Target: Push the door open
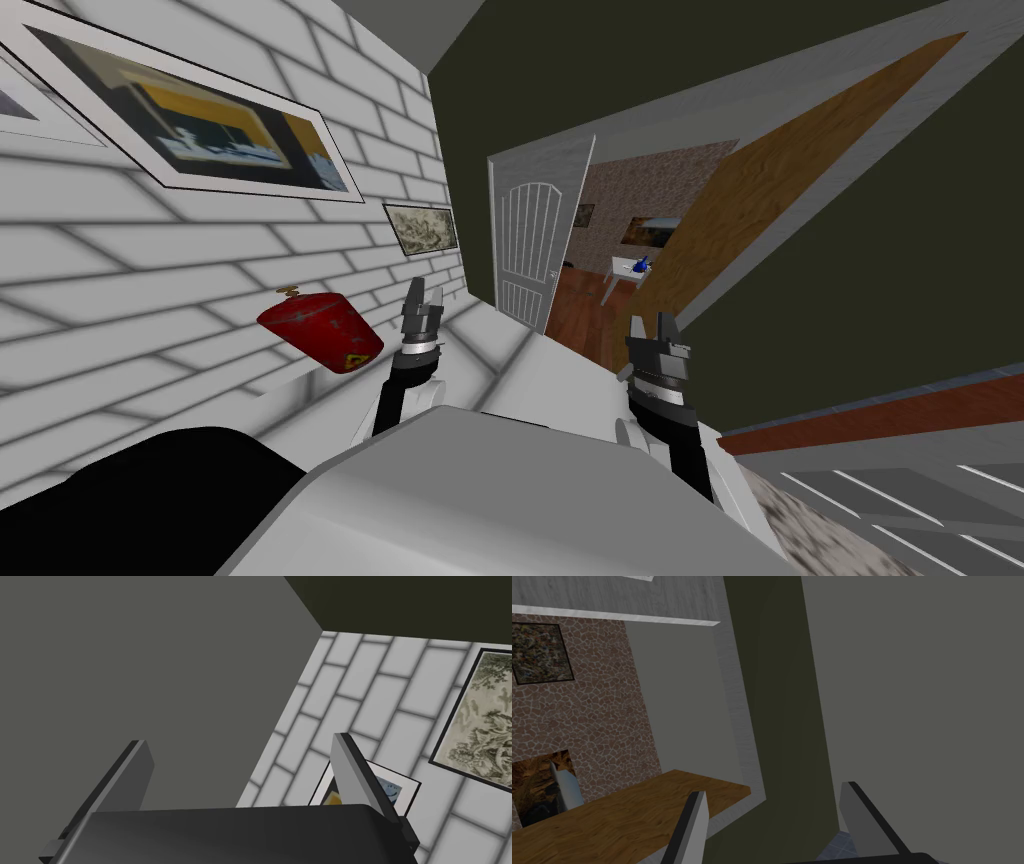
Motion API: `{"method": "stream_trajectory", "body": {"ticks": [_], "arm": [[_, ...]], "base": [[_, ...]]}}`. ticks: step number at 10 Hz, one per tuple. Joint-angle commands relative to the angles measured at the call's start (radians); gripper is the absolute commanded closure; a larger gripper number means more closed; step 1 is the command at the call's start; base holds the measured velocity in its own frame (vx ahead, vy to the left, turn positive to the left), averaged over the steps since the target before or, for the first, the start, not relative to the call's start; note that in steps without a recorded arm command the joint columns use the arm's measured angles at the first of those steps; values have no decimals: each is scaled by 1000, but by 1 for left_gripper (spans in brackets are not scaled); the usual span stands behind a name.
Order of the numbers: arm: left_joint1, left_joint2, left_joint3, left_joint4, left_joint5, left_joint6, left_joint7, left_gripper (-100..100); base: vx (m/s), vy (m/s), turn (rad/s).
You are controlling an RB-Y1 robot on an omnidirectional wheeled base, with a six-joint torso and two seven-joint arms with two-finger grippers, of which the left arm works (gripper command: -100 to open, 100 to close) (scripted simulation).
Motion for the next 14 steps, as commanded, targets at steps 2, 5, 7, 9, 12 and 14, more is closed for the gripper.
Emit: {"method": "stream_trajectory", "body": {"ticks": [2,5,7,9,12,14], "arm": [[-34,13,-1,58,-1,2,7,-100],[-64,23,-2,108,-2,4,13,-100],[-90,31,-2,151,-2,5,19,-100],[-118,38,-3,198,-3,6,25,-100],[-167,49,-4,279,-4,9,35,-100],[-203,56,-5,339,-5,11,43,-100]], "base": [[58,-15,-39],[75,-7,-26],[74,-10,-31],[72,-21,-33],[84,-6,-43],[86,-22,-38]]}}
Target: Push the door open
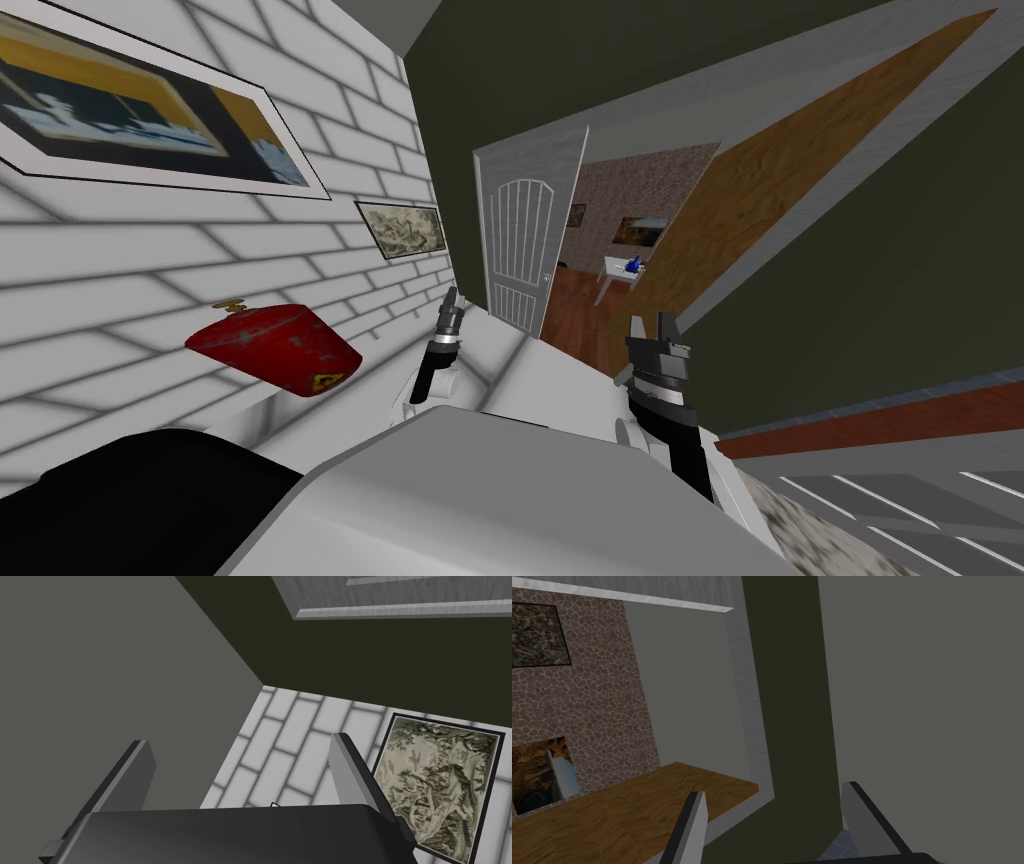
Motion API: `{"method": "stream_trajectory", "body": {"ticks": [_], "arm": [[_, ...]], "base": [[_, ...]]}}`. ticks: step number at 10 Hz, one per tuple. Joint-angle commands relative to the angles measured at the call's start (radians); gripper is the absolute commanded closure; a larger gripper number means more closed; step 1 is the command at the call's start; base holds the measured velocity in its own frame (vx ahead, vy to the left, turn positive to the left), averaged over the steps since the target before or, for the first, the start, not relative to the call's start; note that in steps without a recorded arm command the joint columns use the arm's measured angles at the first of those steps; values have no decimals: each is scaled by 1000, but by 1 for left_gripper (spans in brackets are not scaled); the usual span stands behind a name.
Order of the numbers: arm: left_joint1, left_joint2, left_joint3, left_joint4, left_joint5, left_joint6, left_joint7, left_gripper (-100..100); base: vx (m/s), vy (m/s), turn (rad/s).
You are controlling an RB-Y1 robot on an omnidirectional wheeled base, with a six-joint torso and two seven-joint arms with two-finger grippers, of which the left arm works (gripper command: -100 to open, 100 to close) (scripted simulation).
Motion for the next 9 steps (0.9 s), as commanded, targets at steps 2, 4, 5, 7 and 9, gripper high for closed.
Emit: {"method": "stream_trajectory", "body": {"ticks": [2,4,5,7,9], "arm": [[-27,6,-1,58,-1,-6,7,-100],[-65,12,-2,122,-2,-3,15,-100],[-86,14,-3,157,-2,-2,20,-100],[-128,19,-4,224,-3,0,28,-100],[-149,21,-4,263,-4,1,33,-100]], "base": [[84,-20,-34],[64,-4,-40],[90,-12,-59],[102,-11,-47],[82,-17,-33]]}}
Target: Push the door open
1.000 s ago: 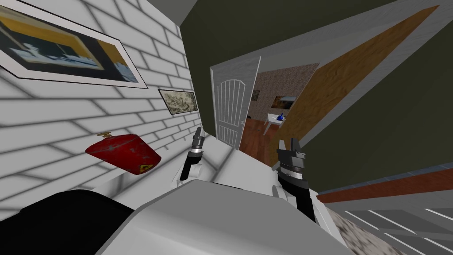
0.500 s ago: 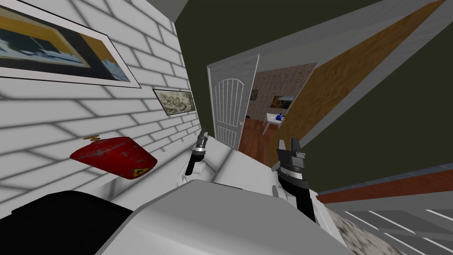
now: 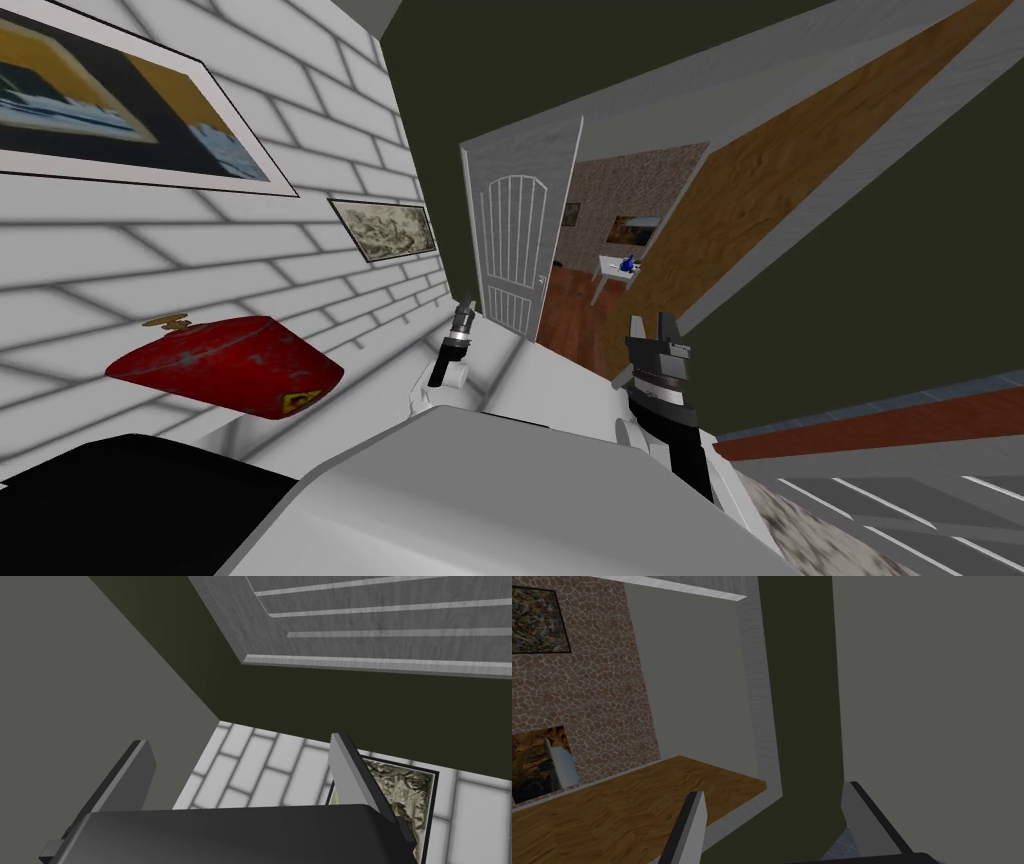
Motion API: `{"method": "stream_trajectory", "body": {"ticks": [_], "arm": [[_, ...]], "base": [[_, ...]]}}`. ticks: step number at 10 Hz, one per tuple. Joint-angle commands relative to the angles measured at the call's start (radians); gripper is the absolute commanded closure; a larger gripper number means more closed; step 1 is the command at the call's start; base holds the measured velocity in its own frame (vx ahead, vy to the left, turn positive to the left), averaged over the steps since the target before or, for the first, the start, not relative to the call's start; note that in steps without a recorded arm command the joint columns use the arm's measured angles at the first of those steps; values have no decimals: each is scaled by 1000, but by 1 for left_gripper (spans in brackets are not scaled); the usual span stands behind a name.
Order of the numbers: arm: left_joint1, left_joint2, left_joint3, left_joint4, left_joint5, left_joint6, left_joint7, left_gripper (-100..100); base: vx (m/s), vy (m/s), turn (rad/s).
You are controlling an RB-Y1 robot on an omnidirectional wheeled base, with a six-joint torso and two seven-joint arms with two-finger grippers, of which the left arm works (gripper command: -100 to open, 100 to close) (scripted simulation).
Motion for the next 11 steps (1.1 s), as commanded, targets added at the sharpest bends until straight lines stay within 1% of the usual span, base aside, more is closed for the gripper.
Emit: {"method": "stream_trajectory", "body": {"ticks": [1,4,5,7,8,10,11], "arm": [[-32,0,-1,50,-2,-1,3,-100],[-98,4,-2,157,-3,3,17,-100],[-98,4,-2,167,-3,3,17,-100],[-144,4,-3,235,-4,5,27,-100],[-144,4,-3,244,-4,5,27,-100],[-190,5,-5,308,-5,8,37,-100],[-190,5,-5,320,-5,8,37,-100]], "base": [[58,-7,-33],[95,-8,-58],[68,-11,-14],[68,-15,-49],[64,-12,-16],[74,0,-50],[63,-1,-19]]}}
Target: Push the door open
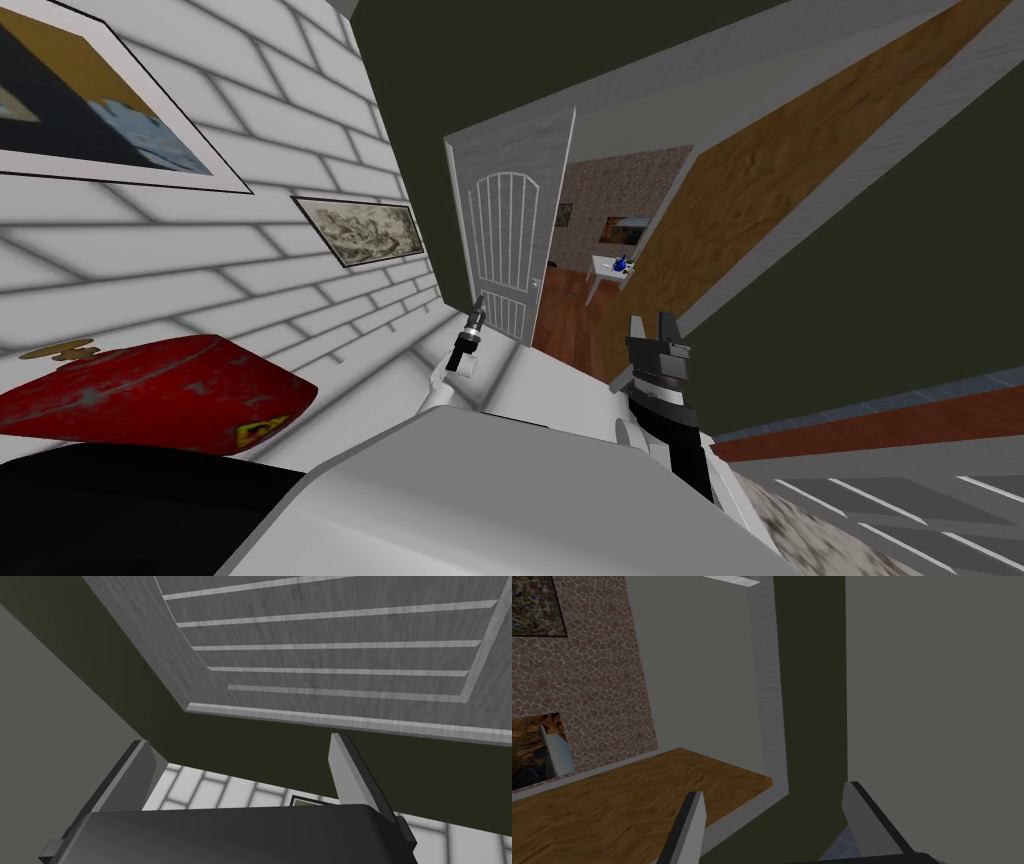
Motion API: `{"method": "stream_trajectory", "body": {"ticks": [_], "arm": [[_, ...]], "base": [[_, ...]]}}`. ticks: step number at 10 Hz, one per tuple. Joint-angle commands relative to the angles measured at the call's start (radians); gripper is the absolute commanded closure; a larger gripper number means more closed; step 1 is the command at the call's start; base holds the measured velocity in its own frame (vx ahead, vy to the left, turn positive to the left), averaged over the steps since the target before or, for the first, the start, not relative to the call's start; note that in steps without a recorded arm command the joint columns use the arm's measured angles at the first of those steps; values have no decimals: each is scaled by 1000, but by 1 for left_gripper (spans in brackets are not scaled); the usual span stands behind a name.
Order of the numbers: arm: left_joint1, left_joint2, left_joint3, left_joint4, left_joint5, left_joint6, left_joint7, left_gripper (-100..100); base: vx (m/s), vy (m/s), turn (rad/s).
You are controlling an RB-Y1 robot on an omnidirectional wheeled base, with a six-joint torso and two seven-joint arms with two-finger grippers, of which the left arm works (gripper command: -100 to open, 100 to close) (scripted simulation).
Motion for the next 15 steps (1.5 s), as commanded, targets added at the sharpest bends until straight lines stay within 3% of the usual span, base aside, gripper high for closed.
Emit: {"method": "stream_trajectory", "body": {"ticks": [1,2,3,7,10,13,14,15], "arm": [[-23,0,-1,50,-1,-3,7,-100],[-46,-1,-2,77,-1,-2,11,-100],[-46,-1,-2,89,-1,-2,11,-100],[-136,-6,-4,226,-3,3,30,-100],[-158,-8,-5,277,-4,4,35,-100],[-223,-15,-6,376,-5,8,48,-100],[-223,-15,-6,385,-5,8,48,-100],[-244,-18,-7,420,-6,9,53,-100]], "base": [[53,-9,-26],[82,-17,-65],[66,-4,-21],[79,-9,-51],[65,-3,-22],[75,-7,-50],[66,-6,-11],[60,1,-30]]}}
